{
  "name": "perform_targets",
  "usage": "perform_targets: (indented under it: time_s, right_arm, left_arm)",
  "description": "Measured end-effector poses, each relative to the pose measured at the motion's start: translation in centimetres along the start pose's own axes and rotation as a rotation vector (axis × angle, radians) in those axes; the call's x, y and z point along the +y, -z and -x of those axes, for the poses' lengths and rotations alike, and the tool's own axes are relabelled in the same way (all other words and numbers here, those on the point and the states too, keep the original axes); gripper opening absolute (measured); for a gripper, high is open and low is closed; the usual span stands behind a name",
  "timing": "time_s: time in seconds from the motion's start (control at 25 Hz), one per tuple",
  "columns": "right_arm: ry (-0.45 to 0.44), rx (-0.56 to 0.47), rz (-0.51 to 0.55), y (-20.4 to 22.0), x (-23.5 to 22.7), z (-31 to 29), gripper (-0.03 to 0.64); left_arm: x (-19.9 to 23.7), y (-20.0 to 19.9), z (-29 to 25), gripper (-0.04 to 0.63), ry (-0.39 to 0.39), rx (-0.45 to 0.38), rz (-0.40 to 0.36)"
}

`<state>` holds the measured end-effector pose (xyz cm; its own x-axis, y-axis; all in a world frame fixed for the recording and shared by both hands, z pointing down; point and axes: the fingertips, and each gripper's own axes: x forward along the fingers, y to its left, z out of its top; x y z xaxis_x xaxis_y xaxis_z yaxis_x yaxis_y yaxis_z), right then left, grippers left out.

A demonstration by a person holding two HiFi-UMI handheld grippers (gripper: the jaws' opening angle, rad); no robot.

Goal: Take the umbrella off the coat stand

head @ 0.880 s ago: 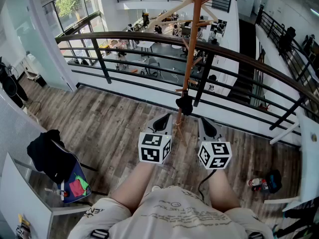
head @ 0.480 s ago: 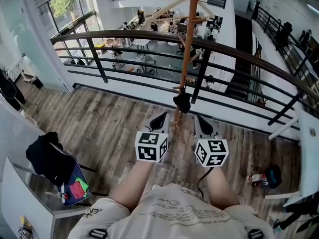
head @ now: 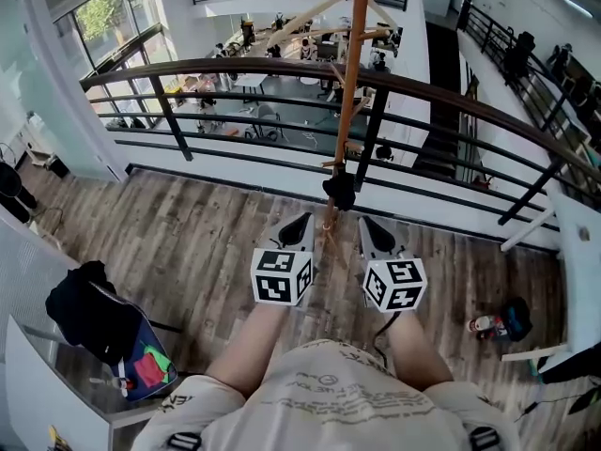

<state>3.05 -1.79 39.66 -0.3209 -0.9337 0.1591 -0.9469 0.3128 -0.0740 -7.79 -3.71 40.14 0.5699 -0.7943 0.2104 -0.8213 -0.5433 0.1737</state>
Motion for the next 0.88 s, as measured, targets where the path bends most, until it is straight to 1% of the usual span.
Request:
perform_targets:
  time_s: [0.2,0.4,0.68,0.88]
  right_arm:
    - [0.059,-0.005,0.001,0.6,1.2,0.2,0.003]
    - [0.089,0.009,-0.005,1.2,1.7,-0.6,0.003]
    - [0.093,0.023,0.003,1.5,1.7,-2.2,0.003]
    - [0.094,0.020,0.004,1.5,0.9,-4.3,0.003]
  left_arm:
    - [1.2,1.0,1.0,0.005,0.034,0.016,0.004]
    - [2.2,1.5,1.2,0.005,0.058,0.030,-0.008]
    - [3.9,2.2,0.4,0.005,0.054,0.044,0.010]
    - [5.3,1.7,-0.8,0.005,0.043,0.037,0.002]
